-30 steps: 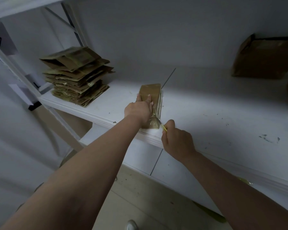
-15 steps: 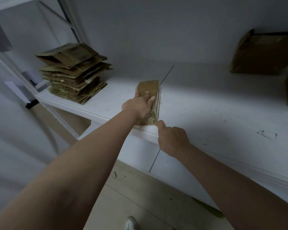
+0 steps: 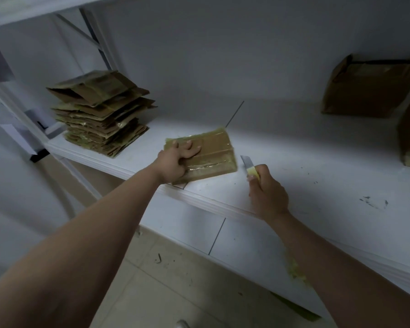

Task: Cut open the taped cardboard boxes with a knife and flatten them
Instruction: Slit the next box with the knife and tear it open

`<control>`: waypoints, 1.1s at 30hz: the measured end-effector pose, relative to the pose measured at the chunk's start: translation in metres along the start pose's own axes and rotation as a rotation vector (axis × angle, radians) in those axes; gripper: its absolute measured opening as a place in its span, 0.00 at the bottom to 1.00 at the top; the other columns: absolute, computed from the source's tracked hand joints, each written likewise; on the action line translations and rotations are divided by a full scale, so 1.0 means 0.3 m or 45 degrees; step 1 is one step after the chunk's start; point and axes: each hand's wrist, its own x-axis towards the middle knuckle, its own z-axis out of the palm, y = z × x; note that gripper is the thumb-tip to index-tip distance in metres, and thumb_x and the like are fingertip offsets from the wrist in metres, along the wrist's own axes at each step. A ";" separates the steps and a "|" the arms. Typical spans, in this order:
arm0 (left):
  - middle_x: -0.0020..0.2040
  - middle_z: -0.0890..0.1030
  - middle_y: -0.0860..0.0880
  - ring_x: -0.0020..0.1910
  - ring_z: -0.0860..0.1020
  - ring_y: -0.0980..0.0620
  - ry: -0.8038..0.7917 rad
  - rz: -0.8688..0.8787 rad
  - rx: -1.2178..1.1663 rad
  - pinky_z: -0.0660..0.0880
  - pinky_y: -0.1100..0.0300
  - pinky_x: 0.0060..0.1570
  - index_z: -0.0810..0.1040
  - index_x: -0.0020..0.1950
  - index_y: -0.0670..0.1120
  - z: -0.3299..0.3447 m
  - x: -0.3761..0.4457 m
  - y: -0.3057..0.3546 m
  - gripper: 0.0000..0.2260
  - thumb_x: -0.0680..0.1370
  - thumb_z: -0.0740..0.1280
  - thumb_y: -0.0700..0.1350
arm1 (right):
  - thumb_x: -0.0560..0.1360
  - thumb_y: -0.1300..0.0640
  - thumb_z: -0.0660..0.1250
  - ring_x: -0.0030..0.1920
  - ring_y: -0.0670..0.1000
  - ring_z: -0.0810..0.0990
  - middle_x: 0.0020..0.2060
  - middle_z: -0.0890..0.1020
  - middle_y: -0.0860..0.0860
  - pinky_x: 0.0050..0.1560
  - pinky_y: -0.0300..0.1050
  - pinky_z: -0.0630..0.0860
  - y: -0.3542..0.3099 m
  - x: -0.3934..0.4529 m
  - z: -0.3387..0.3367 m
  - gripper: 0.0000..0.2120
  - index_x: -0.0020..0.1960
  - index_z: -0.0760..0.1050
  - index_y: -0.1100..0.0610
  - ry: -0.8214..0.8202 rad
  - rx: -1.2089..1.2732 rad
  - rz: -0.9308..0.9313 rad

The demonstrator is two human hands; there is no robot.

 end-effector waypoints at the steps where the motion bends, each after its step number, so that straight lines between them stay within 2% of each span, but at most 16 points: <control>1: 0.78 0.57 0.52 0.78 0.48 0.45 0.018 -0.003 -0.033 0.46 0.47 0.76 0.66 0.74 0.57 0.011 -0.004 0.000 0.30 0.76 0.61 0.33 | 0.80 0.52 0.53 0.44 0.62 0.78 0.43 0.81 0.56 0.40 0.47 0.69 0.004 0.014 -0.007 0.09 0.56 0.66 0.54 -0.009 -0.091 0.002; 3: 0.78 0.58 0.53 0.78 0.47 0.46 0.045 -0.005 -0.097 0.45 0.47 0.76 0.66 0.74 0.56 0.023 -0.007 -0.002 0.28 0.77 0.64 0.37 | 0.81 0.52 0.53 0.46 0.62 0.77 0.45 0.80 0.57 0.40 0.47 0.65 0.000 0.039 -0.020 0.10 0.59 0.67 0.55 -0.024 -0.212 -0.002; 8: 0.77 0.59 0.53 0.78 0.48 0.45 0.136 0.031 -0.027 0.47 0.49 0.76 0.67 0.74 0.56 0.044 0.002 -0.011 0.22 0.81 0.63 0.43 | 0.81 0.51 0.53 0.47 0.63 0.77 0.46 0.80 0.58 0.42 0.47 0.67 -0.015 0.093 -0.009 0.10 0.60 0.67 0.53 -0.056 -0.272 -0.017; 12: 0.77 0.59 0.53 0.78 0.49 0.45 0.153 0.026 0.052 0.47 0.50 0.74 0.66 0.74 0.56 0.052 0.014 -0.008 0.21 0.82 0.62 0.44 | 0.81 0.52 0.53 0.45 0.62 0.77 0.42 0.79 0.57 0.40 0.47 0.67 -0.003 0.123 -0.003 0.09 0.58 0.67 0.52 -0.069 -0.315 -0.088; 16: 0.77 0.59 0.55 0.78 0.48 0.46 0.156 0.013 0.114 0.47 0.47 0.74 0.65 0.74 0.58 0.061 0.022 -0.008 0.21 0.82 0.60 0.45 | 0.80 0.52 0.53 0.40 0.61 0.77 0.34 0.74 0.53 0.37 0.46 0.67 0.025 0.134 -0.009 0.08 0.56 0.67 0.52 -0.083 -0.411 -0.203; 22: 0.77 0.59 0.55 0.78 0.49 0.46 0.158 0.012 0.161 0.49 0.48 0.75 0.64 0.74 0.58 0.064 0.028 -0.010 0.21 0.83 0.59 0.44 | 0.80 0.53 0.53 0.39 0.60 0.77 0.32 0.71 0.50 0.36 0.44 0.63 0.033 0.128 -0.032 0.07 0.54 0.68 0.52 -0.142 -0.624 -0.278; 26: 0.78 0.58 0.55 0.78 0.49 0.45 0.132 0.018 0.182 0.50 0.48 0.74 0.63 0.75 0.57 0.059 0.020 -0.009 0.21 0.83 0.59 0.45 | 0.81 0.53 0.53 0.35 0.59 0.77 0.34 0.78 0.52 0.33 0.43 0.62 0.045 0.091 -0.028 0.07 0.54 0.68 0.54 -0.016 -0.637 -0.315; 30: 0.79 0.55 0.54 0.78 0.50 0.45 0.069 0.038 0.251 0.55 0.49 0.73 0.57 0.78 0.55 0.030 0.009 -0.009 0.25 0.82 0.59 0.44 | 0.80 0.55 0.57 0.26 0.56 0.71 0.29 0.78 0.54 0.28 0.40 0.58 0.065 0.083 -0.028 0.08 0.49 0.72 0.58 0.239 -0.458 -0.330; 33: 0.79 0.54 0.53 0.78 0.52 0.48 0.022 0.050 0.314 0.59 0.52 0.72 0.55 0.79 0.54 -0.003 0.007 -0.012 0.27 0.82 0.61 0.46 | 0.78 0.57 0.61 0.30 0.59 0.76 0.30 0.78 0.55 0.30 0.41 0.60 0.061 0.081 -0.019 0.06 0.45 0.72 0.59 0.237 -0.391 -0.338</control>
